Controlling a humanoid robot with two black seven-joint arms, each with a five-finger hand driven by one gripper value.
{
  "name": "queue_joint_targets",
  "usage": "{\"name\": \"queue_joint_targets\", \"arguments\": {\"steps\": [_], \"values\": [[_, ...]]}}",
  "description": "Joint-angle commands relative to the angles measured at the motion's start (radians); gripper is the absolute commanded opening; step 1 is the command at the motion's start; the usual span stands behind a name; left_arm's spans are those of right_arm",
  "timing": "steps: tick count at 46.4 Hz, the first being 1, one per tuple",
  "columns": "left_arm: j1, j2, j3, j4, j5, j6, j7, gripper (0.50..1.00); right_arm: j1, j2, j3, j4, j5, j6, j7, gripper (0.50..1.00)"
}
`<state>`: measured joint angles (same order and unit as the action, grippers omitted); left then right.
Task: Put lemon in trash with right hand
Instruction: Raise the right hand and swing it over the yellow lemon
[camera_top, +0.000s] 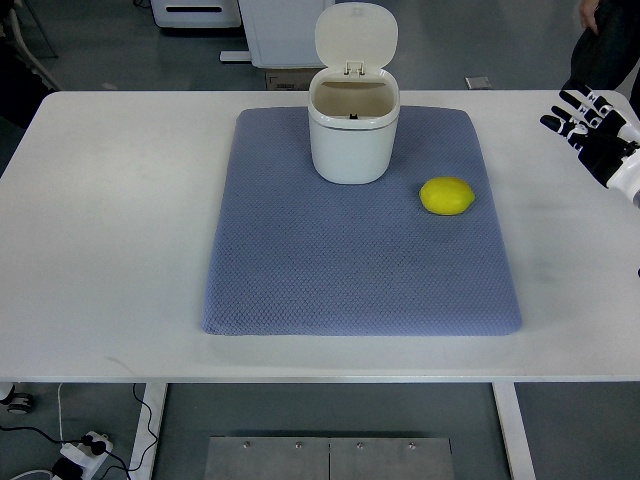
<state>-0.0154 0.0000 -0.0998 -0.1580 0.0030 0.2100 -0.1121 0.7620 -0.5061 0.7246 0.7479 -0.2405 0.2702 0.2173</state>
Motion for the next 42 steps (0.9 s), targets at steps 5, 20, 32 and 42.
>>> {"name": "queue_joint_targets", "arguments": {"steps": [5,20,32,42], "values": [[0.0,0.0,0.0,0.0,0.0,0.0,0.0,1.0,0.063,-0.061,-0.14,0.021,-0.022,-0.025,0.001,1.0],[0.0,0.0,0.0,0.0,0.0,0.0,0.0,1.0,0.246,-0.157,-0.502,0.154,-0.092,-0.111,-0.001,1.0],[0.0,0.0,0.0,0.0,0.0,0.0,0.0,1.0,0.408,-0.184,-0.746,0.165,-0.195,-0.111,-0.009,1.0],[0.002,0.0,0.0,0.0,0.0,0.0,0.0,1.0,0.562,-0.187,-0.942,0.182,-0.197,-0.111,-0.033,1.0]]}}
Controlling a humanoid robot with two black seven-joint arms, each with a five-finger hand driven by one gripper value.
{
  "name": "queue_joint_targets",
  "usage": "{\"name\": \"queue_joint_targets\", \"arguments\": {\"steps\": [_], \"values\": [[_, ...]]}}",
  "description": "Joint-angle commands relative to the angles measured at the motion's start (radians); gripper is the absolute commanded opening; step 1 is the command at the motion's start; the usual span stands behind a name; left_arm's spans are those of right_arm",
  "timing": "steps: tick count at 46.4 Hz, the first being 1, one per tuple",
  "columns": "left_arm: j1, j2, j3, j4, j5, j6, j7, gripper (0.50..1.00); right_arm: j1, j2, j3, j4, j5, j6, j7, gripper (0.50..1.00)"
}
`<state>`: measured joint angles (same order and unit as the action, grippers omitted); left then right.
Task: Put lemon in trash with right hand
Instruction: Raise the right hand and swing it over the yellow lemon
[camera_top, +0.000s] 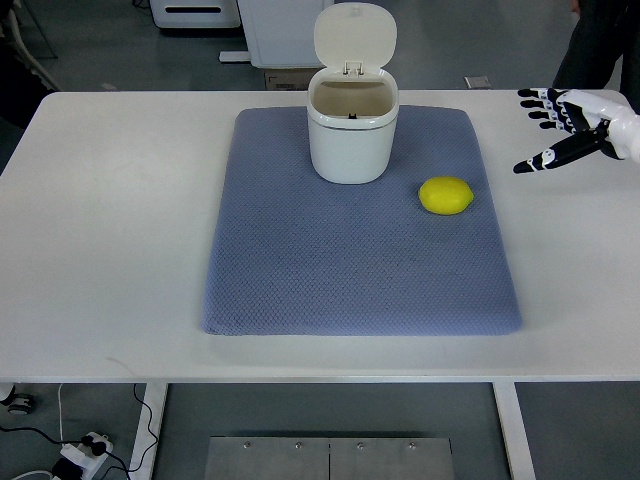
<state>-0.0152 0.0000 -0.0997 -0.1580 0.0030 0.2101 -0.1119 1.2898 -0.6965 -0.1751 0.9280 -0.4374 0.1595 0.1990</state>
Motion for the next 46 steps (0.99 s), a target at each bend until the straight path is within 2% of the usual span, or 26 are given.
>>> {"name": "queue_joint_targets", "arguments": {"steps": [1,22,46], "values": [[0.0,0.0,0.0,0.0,0.0,0.0,0.0,1.0,0.046,0.005,-0.055,0.002,0.0,0.0,-0.021,1.0],[0.0,0.0,0.0,0.0,0.0,0.0,0.0,1.0,0.235,0.071,-0.302,0.002,-0.02,0.003,-0.061,1.0],[0.0,0.0,0.0,0.0,0.0,0.0,0.0,1.0,0.364,0.17,-0.489,0.002,-0.032,0.003,-0.104,1.0]]}}
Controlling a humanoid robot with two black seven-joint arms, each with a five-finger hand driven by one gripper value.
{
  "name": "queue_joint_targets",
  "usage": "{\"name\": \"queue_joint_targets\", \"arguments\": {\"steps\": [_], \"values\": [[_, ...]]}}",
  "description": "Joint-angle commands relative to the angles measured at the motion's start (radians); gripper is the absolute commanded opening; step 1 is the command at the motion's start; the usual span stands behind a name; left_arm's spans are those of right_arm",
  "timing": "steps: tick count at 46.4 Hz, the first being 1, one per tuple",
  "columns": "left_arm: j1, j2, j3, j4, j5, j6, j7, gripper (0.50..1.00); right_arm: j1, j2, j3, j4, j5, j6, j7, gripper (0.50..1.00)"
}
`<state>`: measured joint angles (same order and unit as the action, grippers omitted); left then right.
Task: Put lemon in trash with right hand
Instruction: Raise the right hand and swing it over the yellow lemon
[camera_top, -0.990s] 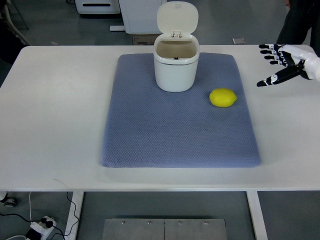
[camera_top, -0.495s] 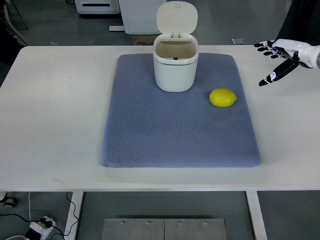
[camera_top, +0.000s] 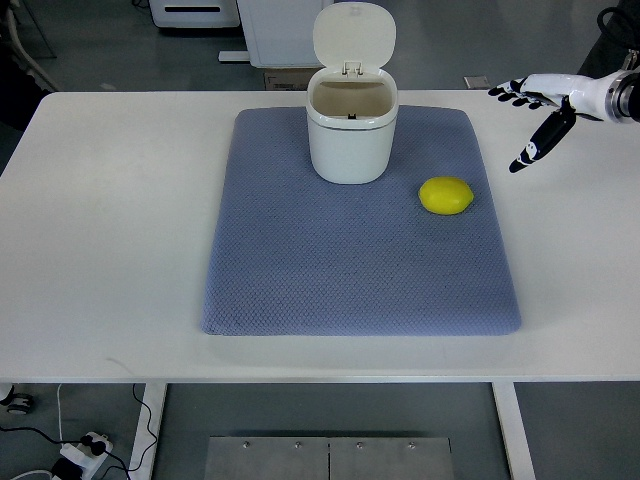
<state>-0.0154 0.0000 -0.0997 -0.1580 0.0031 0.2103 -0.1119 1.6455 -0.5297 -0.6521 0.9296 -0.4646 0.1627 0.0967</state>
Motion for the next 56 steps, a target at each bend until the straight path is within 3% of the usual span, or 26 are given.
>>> {"name": "queue_joint_targets", "arguments": {"steps": [1,26,38,56], "values": [[0.002,0.0,0.0,0.0,0.0,0.0,0.0,1.0,0.008,0.004,-0.017,0.0,-0.006,0.0,-0.002,1.0],[0.0,0.0,0.0,0.0,0.0,0.0,0.0,1.0,0.031,0.004,0.009,-0.008,0.067,-0.003,0.008,1.0],[0.0,0.0,0.0,0.0,0.0,0.0,0.0,1.0,0.06,0.016,0.008,0.0,0.07,0.086,0.014,1.0],[0.0,0.0,0.0,0.0,0.0,0.0,0.0,1.0,0.103,0.128,-0.083,0.02,-0.052,0.057,-0.054,1.0]]}}
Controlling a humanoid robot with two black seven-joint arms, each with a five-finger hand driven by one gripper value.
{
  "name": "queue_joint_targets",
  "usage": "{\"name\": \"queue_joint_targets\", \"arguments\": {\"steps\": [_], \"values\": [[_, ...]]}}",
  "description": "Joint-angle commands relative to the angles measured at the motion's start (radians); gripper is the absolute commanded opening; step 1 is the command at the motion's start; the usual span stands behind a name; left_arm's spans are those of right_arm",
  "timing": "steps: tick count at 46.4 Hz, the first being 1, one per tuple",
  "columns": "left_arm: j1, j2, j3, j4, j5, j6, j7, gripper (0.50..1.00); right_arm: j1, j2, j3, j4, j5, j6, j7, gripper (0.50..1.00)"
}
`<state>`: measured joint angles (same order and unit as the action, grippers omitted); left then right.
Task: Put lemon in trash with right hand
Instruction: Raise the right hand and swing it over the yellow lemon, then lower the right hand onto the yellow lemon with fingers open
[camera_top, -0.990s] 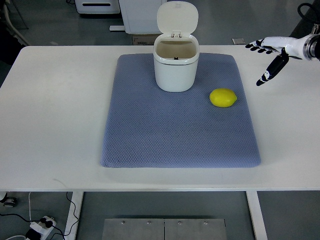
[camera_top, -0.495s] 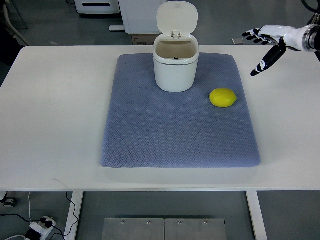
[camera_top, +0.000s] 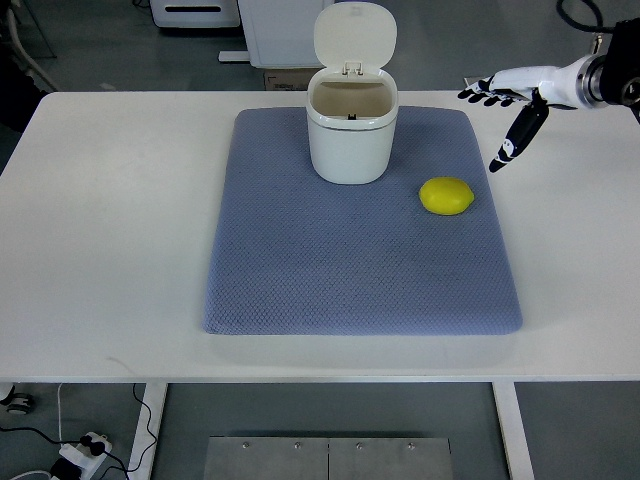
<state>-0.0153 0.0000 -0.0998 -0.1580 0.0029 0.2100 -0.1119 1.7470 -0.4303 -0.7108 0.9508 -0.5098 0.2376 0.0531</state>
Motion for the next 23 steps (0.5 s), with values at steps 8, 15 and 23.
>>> {"name": "queue_joint_targets", "arguments": {"steps": [8,15,23], "values": [[0.0,0.0,0.0,0.0,0.0,0.0,0.0,1.0,0.009,0.1,-0.11,-0.003,-0.029,-0.058,-0.016,1.0],[0.0,0.0,0.0,0.0,0.0,0.0,0.0,1.0,0.009,0.133,-0.125,-0.004,-0.032,-0.067,-0.035,1.0],[0.0,0.0,0.0,0.0,0.0,0.0,0.0,1.0,0.006,0.147,-0.127,-0.004,-0.03,-0.067,-0.039,1.0]]}}
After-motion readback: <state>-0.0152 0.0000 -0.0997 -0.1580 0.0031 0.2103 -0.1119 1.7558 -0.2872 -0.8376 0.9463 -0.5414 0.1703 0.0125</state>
